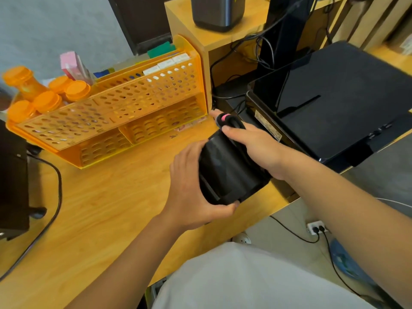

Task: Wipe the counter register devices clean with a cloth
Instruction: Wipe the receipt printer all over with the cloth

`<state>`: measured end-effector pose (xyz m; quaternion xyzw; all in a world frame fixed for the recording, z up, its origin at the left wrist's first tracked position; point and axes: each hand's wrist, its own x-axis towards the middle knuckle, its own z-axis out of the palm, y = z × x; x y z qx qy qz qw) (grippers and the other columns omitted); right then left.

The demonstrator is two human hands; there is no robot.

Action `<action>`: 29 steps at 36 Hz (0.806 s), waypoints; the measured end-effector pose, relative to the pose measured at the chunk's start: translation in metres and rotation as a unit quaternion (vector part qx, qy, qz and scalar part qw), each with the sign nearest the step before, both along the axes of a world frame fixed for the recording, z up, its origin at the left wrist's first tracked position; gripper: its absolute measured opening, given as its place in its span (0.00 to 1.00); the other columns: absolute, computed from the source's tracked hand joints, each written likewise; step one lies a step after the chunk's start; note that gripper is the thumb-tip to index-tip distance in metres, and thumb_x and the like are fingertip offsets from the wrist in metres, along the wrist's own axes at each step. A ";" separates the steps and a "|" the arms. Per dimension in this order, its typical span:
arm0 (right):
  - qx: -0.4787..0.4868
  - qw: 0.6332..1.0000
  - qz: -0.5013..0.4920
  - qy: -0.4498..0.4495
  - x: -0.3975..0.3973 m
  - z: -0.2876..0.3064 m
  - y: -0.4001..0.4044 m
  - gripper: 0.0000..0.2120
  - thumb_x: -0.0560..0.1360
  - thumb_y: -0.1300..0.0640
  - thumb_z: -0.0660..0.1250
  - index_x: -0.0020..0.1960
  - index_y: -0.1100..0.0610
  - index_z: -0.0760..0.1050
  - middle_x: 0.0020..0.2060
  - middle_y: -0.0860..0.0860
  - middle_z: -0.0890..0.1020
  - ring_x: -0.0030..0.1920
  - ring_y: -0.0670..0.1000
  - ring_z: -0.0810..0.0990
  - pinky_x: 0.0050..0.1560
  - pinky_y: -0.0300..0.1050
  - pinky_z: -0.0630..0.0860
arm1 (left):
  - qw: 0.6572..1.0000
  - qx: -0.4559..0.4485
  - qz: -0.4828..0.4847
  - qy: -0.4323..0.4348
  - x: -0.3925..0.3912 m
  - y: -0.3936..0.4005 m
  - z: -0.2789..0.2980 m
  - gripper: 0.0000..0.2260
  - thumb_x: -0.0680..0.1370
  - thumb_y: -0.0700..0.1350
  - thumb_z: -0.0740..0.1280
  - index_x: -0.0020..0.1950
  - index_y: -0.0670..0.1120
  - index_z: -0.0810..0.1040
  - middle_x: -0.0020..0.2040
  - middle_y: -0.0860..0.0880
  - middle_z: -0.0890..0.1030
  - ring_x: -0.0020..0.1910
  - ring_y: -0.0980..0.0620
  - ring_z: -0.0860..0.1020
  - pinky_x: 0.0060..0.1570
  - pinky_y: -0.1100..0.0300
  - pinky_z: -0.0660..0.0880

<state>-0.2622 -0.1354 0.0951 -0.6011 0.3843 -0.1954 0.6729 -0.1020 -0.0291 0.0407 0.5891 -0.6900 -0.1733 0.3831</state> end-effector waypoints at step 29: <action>0.306 0.948 0.005 -0.089 -0.030 -0.048 -0.031 0.23 0.72 0.43 0.76 0.59 0.56 0.78 0.52 0.58 0.83 0.50 0.57 0.83 0.53 0.53 0.80 | 0.908 -0.011 -0.216 -0.359 0.044 -0.018 0.031 0.55 0.64 0.60 0.79 0.84 0.58 0.52 0.85 0.50 0.51 0.84 0.46 0.43 0.80 0.46 0.36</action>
